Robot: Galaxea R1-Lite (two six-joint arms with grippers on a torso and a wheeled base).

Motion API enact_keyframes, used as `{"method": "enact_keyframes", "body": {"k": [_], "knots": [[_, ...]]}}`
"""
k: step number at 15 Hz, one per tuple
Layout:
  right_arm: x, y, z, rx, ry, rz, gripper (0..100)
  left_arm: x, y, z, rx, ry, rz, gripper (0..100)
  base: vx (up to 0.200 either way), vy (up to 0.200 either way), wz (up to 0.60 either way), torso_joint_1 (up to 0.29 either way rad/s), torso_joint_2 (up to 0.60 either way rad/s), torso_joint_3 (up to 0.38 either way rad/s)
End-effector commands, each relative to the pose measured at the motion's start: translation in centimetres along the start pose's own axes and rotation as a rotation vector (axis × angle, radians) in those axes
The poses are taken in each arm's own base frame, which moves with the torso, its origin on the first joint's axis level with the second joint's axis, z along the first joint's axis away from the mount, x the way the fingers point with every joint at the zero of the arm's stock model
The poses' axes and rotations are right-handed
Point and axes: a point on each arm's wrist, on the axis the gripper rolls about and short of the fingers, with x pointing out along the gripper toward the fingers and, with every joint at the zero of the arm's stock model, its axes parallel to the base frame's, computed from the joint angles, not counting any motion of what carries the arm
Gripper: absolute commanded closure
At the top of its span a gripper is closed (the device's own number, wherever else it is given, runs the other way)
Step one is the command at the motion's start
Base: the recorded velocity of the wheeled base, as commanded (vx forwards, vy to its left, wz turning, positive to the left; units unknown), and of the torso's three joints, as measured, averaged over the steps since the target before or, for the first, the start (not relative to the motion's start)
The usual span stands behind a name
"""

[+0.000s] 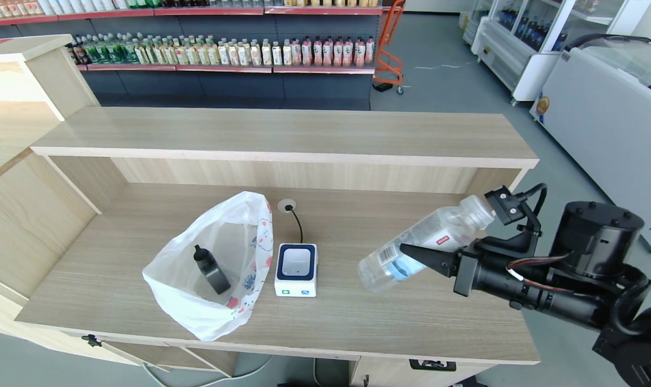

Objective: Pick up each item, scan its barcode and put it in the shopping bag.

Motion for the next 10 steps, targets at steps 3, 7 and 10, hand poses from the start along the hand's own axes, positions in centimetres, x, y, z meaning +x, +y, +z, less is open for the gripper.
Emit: {"method": "enact_keyframes", "body": {"k": [3, 7, 10], "knots": [[-0.7, 3.5, 1.1, -0.037, -0.039, 0.116, 100, 0.0, 0.0, 0.0, -0.001, 0.000, 0.001, 0, 0.000, 0.000, 0.00, 0.000, 0.00, 0.000], [-1.0, 4.6, 0.8, -0.037, -0.028, 0.158, 100, 0.0, 0.0, 0.0, 0.000, 0.000, 0.001, 0, 0.000, 0.000, 0.00, 0.000, 0.00, 0.000], [-0.8, 5.5, 0.4, -0.048, -0.013, 0.195, 100, 0.0, 0.0, 0.0, -0.001, 0.000, 0.001, 0, 0.000, 0.000, 0.00, 0.000, 0.00, 0.000]]}}
